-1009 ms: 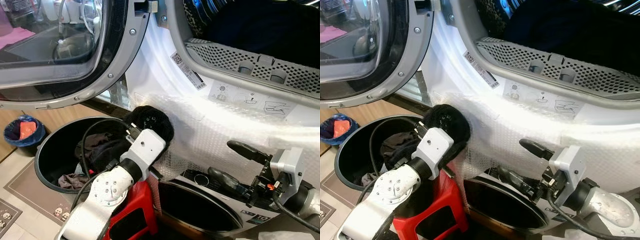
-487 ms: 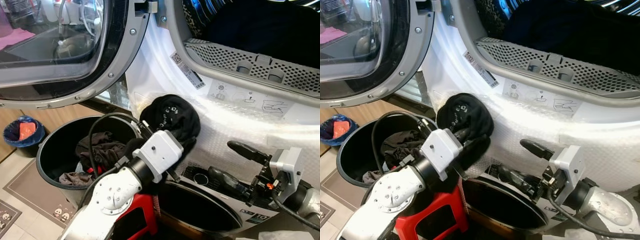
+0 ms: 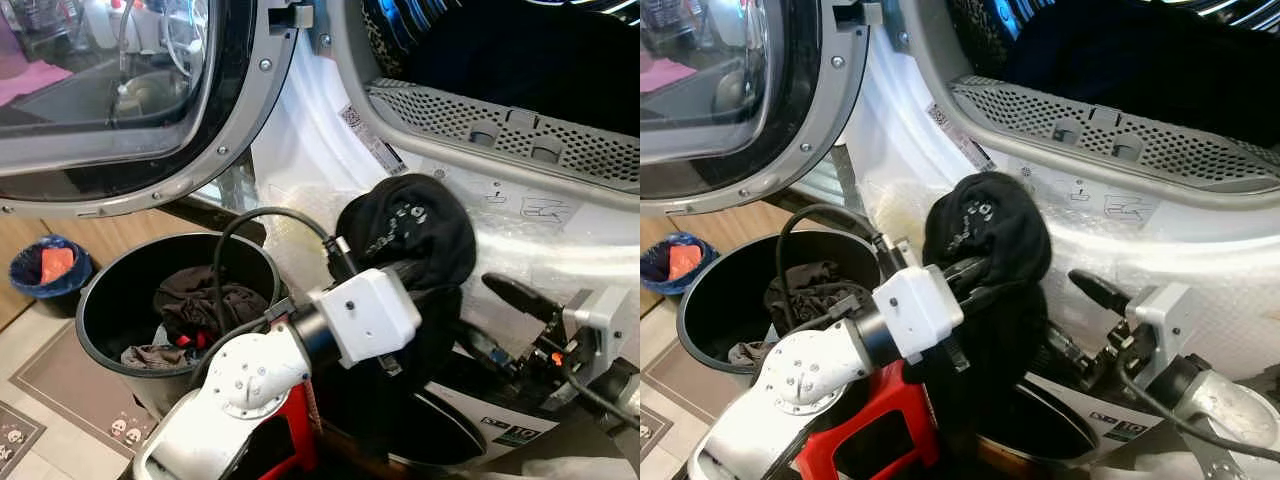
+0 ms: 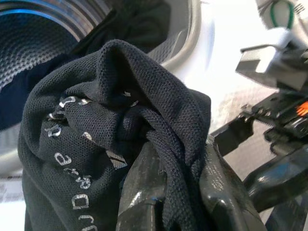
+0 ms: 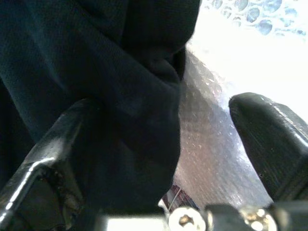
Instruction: Clothes washing
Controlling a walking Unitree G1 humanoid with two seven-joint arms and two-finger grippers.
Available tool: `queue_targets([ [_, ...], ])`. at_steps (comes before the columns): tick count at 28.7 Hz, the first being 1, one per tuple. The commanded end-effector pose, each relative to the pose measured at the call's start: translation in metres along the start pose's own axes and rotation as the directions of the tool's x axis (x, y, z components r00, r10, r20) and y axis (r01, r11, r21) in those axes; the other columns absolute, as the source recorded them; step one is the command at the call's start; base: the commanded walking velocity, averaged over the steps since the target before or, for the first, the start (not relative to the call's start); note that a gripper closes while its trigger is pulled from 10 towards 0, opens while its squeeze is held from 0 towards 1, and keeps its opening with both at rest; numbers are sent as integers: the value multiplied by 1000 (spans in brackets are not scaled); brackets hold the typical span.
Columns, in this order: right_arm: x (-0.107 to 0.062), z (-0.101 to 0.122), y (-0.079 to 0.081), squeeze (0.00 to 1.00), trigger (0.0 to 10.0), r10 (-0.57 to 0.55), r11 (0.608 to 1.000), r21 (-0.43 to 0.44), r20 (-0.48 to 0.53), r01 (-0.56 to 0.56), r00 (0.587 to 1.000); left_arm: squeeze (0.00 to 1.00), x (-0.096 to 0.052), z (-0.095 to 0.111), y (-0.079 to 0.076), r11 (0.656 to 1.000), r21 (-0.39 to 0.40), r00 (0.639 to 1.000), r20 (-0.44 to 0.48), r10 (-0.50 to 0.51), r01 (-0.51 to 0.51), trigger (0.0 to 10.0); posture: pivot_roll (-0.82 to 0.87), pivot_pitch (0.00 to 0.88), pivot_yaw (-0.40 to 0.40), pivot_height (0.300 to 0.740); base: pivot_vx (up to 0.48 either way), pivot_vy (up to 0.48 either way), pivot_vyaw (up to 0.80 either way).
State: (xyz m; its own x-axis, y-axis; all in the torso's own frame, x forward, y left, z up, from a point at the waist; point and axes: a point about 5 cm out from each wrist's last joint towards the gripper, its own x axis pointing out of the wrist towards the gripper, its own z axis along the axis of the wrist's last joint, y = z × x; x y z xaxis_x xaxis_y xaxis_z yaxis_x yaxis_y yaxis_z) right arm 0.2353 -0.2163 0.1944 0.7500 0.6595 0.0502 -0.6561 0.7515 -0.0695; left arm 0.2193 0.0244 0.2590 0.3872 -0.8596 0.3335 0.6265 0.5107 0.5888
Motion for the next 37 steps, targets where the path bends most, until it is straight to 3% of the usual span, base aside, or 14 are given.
queue_targets([
  [1,-1,4,0,0,10000,-23,1000,8,20,23,1000,0,6,5,-8,997,-2,996,52,-73,73,10000,-18,159,-27,740,0,0,0],
  [11,9,14,5,0,10000,-37,997,73,75,31,996,0,15,3,-27,975,-91,977,95,-193,201,10000,-20,162,-22,740,0,0,0],
  [17,20,31,12,0,10000,-9,992,129,177,-14,984,0,28,4,-33,969,-126,970,147,-193,212,10000,-23,160,-21,740,0,0,0],
  [27,18,41,18,0,10000,22,981,185,225,-65,974,0,38,4,-35,967,-165,970,180,-163,193,10000,-33,155,-18,740,0,0,0],
  [28,17,40,18,0,9020,28,978,196,223,-73,974,0,39,5,-34,969,-164,970,185,-156,187,10000,-33,155,-19,740,0,0,0],
  [29,16,37,17,0,0,45,967,237,204,-94,978,0,39,6,-33,969,-166,970,191,-148,181,10000,-33,155,-19,740,0,0,0],
  [37,8,28,11,0,0,46,961,263,146,-83,988,0,40,9,-24,974,-180,975,197,-101,137,10000,-28,148,-19,740,0,0,0],
])
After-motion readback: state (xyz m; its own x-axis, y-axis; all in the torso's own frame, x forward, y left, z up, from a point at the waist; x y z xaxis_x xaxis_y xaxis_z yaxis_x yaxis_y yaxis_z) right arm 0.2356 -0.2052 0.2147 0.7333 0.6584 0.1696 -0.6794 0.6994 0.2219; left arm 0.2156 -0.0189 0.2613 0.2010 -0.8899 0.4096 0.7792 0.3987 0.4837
